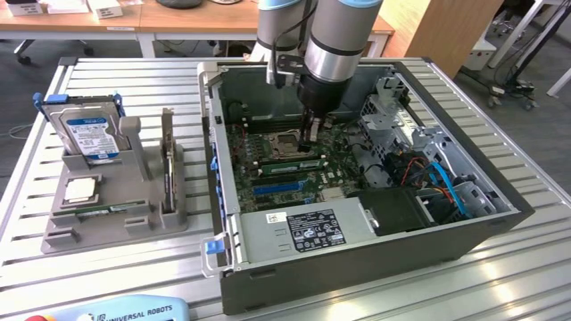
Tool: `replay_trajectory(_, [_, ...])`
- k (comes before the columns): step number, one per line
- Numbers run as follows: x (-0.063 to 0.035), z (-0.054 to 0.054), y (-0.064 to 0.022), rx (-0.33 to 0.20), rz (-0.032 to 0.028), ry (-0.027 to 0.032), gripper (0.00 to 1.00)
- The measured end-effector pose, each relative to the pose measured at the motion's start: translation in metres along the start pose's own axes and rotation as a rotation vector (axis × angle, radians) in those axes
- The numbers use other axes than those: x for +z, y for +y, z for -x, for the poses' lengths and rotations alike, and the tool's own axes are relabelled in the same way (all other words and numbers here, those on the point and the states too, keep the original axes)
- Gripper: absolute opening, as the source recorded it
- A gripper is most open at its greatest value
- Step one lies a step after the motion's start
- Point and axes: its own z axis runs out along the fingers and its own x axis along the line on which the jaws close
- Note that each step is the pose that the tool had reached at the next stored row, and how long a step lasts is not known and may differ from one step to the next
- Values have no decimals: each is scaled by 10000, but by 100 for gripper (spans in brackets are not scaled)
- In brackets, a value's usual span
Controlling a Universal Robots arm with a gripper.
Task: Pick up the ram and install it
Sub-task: 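Press down the ram until it locks into place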
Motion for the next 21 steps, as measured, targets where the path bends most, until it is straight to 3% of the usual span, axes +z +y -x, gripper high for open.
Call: replay_trajectory(21, [19, -1, -1, 3817, -136, -110, 10])
